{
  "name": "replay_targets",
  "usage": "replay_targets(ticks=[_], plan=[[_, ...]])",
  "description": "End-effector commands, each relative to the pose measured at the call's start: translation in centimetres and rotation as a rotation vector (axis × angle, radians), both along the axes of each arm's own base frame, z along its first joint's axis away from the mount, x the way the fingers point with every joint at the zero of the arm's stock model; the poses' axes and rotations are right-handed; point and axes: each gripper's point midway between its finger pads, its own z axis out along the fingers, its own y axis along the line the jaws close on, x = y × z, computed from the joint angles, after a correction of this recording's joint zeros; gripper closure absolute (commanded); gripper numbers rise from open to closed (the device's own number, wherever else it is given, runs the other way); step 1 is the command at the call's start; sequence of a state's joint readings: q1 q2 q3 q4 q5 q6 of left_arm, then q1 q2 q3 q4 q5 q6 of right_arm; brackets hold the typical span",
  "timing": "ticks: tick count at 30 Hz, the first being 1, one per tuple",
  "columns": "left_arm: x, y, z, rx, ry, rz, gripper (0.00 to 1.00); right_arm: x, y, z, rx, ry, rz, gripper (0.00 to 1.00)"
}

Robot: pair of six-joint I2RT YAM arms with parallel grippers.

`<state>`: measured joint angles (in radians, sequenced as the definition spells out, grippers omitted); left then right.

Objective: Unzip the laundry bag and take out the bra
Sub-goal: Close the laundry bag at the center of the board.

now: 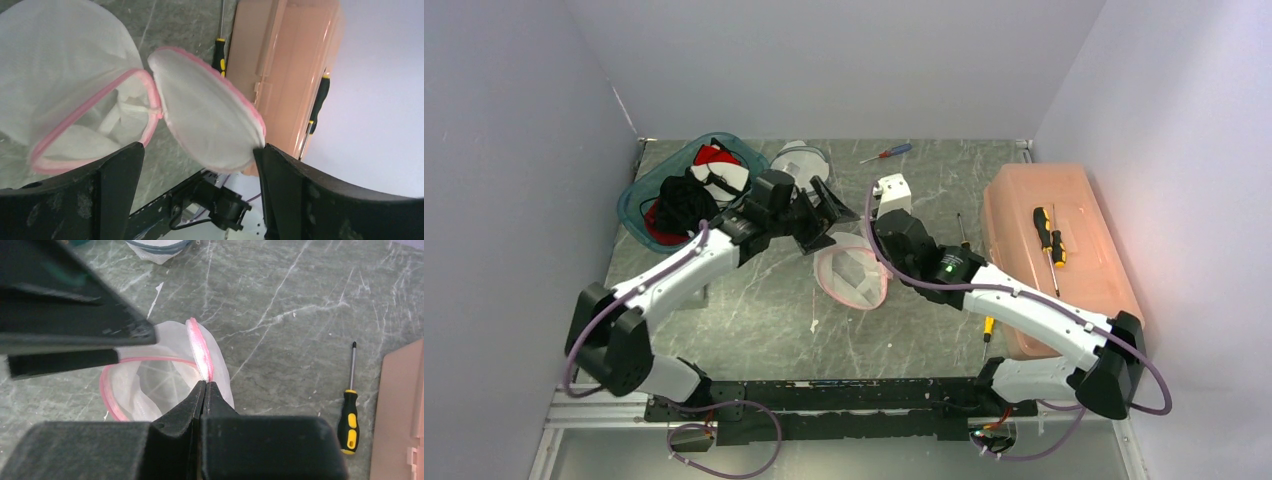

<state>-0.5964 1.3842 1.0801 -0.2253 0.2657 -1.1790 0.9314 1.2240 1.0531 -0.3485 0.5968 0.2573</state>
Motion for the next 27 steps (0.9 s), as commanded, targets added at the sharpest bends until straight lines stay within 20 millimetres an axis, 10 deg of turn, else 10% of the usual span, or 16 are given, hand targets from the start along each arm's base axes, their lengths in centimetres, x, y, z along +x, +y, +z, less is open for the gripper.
replay_targets(ticks=[1,14,22,27], plan=[[1.8,-2.2,2.6,-0.097,0.052,0.001,0.06,0.1,0.6,2.8,0.074,-0.089,0.032,1.0],[2.7,-5.8,0.8,-0.107,0.117,-0.094,0.12,-0.5,1.7,2.7,0.06,-0.104,0.119,1.0],[2.2,-5.4,0.4,-0.096,0.082,-0.111,0.63,-1.2,2.9,2.1,0.055,-0.074,0.183,1.0],[2.1,-5.1,0.2,-0.081,0.072,-0.115,0.82,-2.0,3.7,2.1,0.079,-0.029,0.229,0.52]])
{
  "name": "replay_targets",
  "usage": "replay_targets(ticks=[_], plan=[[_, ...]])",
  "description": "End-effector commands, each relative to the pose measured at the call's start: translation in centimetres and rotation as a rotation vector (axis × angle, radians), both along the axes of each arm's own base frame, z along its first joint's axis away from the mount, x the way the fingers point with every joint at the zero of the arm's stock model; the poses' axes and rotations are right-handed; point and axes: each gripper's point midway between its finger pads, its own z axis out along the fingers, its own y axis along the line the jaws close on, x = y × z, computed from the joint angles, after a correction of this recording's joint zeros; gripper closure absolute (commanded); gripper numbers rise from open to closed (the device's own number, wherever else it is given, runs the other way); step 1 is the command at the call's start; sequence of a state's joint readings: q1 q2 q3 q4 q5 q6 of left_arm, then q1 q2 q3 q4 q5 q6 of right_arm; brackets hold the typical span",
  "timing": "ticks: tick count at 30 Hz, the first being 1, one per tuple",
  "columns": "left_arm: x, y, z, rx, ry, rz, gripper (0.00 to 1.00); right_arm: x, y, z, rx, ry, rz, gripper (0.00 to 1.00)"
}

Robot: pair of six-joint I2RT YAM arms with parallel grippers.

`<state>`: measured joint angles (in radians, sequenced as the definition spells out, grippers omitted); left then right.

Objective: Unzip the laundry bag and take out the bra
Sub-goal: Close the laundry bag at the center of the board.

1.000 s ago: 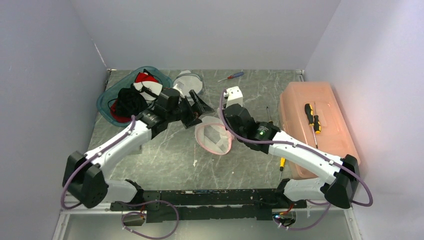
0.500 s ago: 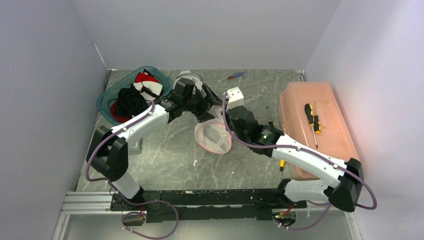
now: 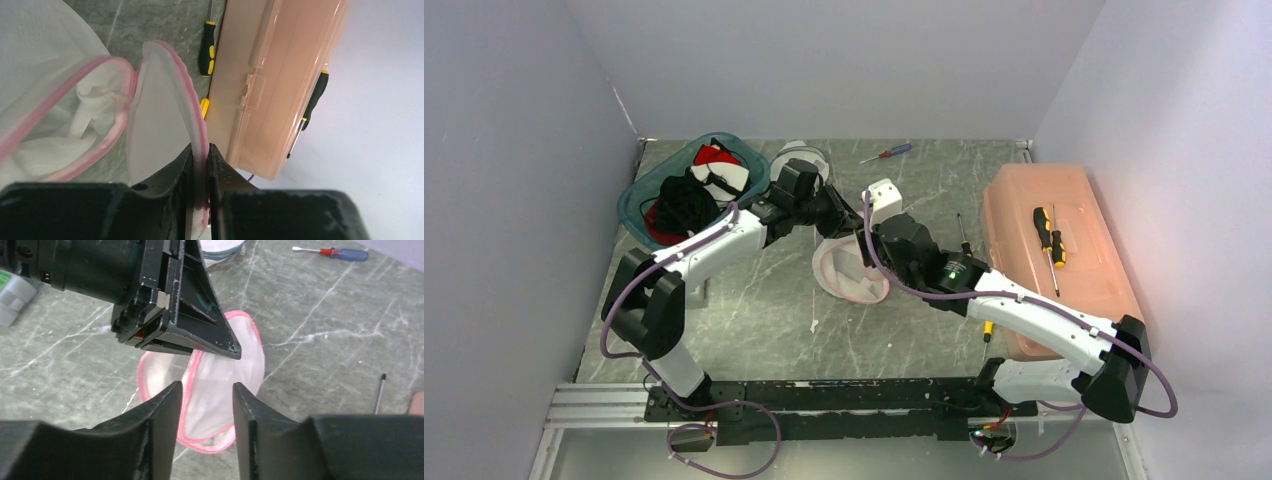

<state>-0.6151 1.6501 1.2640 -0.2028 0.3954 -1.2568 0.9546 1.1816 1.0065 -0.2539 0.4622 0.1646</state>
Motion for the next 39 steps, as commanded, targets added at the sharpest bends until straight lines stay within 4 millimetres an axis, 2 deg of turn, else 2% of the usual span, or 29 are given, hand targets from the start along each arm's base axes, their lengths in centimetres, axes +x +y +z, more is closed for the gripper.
replay_targets(ticks=[1,3,5,8,11,14,20,25,28,31,33,39], plan=[[-0.2,0.2,2.0,-0.024,-0.074,-0.023,0.86,-0.7,1.3,1.6,0.057,0.017,0.059,0.45],[-0.2,0.6,2.1,-0.025,-0.08,-0.022,0.92,-1.3,1.6,1.7,0.069,0.042,0.082,0.34],[-0.2,1.0,2.2,-0.026,-0.091,-0.024,0.96,-1.7,1.5,2.0,0.087,0.057,0.088,0.29],[-0.3,2.1,2.2,-0.019,-0.113,-0.035,0.97,-2.1,0.9,2.2,0.141,0.08,0.09,0.26],[-0.5,3.3,1.5,-0.019,-0.142,-0.058,0.97,-1.7,-0.6,1.4,0.227,0.13,0.081,0.25],[-1.0,3.9,0.6,-0.038,-0.171,-0.106,0.97,-0.9,-2.3,-0.1,0.32,0.185,0.057,0.25],[-2.7,3.8,-1.6,-0.105,-0.143,-0.178,0.97,-0.2,-3.6,-4.1,0.437,0.265,0.01,0.25],[-3.1,3.5,-0.4,-0.213,-0.138,-0.177,0.97,0.4,-5.0,-7.7,0.53,0.334,-0.028,0.29],[-3.2,3.3,1.2,-0.266,-0.151,-0.168,0.97,0.1,-6.0,-10.0,0.55,0.359,-0.064,0.32],[-3.2,3.3,1.7,-0.292,-0.165,-0.147,0.97,-0.6,-6.1,-11.9,0.597,0.409,-0.084,0.32],[-3.1,3.6,0.6,-0.251,-0.162,-0.135,0.97,-1.0,-6.2,-12.1,0.639,0.413,-0.095,0.3],[-2.8,3.6,-2.4,-0.204,-0.159,-0.139,0.97,-1.3,-7.1,-10.6,0.683,0.341,-0.112,0.29]])
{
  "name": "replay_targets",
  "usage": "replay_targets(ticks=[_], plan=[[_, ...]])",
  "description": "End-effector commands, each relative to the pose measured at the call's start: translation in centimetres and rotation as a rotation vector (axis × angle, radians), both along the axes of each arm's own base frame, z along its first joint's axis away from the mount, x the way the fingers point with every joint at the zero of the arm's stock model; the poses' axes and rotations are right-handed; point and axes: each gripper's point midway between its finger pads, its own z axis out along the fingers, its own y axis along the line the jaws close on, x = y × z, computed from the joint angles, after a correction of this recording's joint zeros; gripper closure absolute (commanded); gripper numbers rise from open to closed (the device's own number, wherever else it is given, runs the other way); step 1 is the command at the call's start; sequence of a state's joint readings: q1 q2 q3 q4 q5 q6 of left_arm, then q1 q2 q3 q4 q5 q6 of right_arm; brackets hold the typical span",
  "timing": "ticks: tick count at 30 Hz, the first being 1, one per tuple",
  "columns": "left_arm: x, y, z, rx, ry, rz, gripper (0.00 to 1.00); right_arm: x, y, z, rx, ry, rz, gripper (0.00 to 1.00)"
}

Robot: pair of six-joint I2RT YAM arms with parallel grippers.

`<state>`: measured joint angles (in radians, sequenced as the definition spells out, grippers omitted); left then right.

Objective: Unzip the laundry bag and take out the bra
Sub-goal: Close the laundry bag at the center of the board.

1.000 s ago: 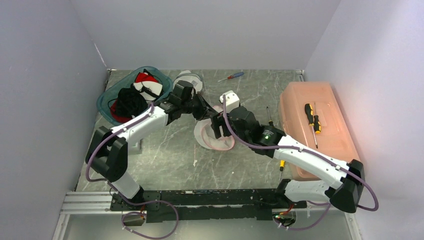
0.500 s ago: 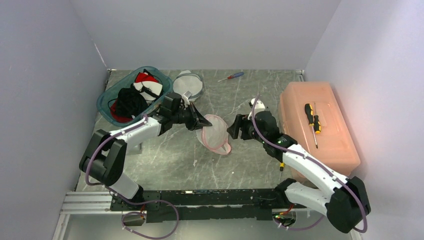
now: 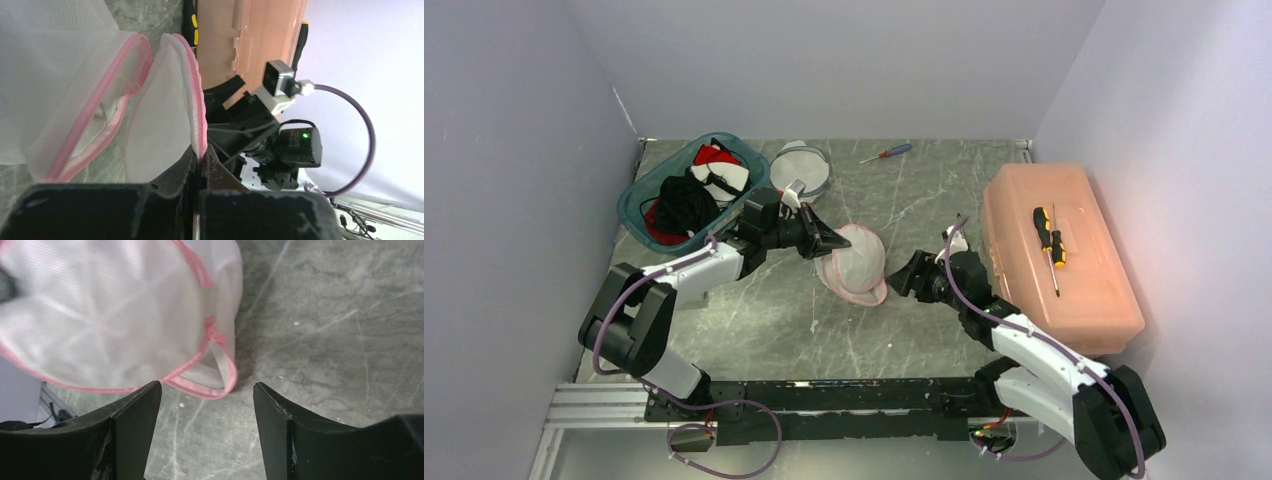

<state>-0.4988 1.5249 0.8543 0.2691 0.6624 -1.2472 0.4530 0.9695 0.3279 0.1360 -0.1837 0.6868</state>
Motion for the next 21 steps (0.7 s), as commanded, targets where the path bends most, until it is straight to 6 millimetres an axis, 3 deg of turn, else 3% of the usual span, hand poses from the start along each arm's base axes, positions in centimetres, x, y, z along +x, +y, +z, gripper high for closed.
replay_targets(ticks=[1,7,14,21], plan=[[0.5,-0.3,-0.8,0.001,-0.061,-0.014,0.97,1.5,0.3,4.7,0.09,-0.15,-0.03,0.28],[1.2,-0.3,-3.5,0.07,-0.059,-0.02,0.97,1.4,0.4,5.4,0.084,-0.162,-0.014,0.29],[2.1,1.5,-6.5,0.255,-0.068,0.031,0.97,1.5,0.4,6.0,0.067,-0.184,-0.003,0.29],[2.9,2.6,-6.7,0.336,-0.089,0.059,0.74,1.6,0.5,6.1,0.06,-0.188,0.011,0.29]])
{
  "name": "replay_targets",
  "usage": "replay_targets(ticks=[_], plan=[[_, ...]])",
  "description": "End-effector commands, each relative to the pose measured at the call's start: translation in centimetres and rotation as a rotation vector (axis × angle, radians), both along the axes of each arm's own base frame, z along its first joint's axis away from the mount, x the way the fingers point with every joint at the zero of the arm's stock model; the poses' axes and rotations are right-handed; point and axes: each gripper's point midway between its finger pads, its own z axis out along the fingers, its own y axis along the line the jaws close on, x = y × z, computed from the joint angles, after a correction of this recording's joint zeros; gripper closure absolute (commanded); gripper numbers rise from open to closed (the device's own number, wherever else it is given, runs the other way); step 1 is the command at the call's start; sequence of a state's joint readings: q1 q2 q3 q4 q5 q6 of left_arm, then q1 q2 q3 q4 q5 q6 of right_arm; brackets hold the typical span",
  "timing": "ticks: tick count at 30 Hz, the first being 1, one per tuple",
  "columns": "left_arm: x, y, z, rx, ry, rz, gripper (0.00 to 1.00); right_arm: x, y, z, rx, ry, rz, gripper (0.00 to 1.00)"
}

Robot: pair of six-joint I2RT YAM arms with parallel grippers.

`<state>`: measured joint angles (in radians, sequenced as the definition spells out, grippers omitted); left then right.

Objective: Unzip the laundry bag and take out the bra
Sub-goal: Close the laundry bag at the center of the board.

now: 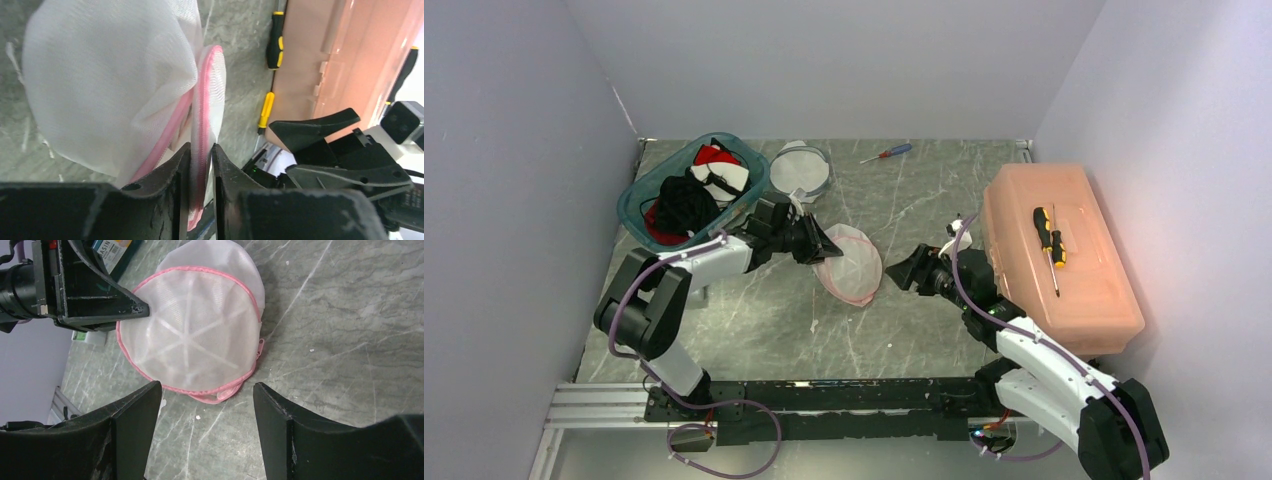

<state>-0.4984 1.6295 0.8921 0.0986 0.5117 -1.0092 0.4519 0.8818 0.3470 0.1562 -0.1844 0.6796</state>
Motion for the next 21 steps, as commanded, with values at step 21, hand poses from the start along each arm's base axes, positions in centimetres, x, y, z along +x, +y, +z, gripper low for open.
replay_targets(ticks=[21], plan=[[0.2,6.4,4.8,0.356,-0.222,0.048,0.4,1.3,1.3,0.6,0.013,-0.016,0.042,0.29]])
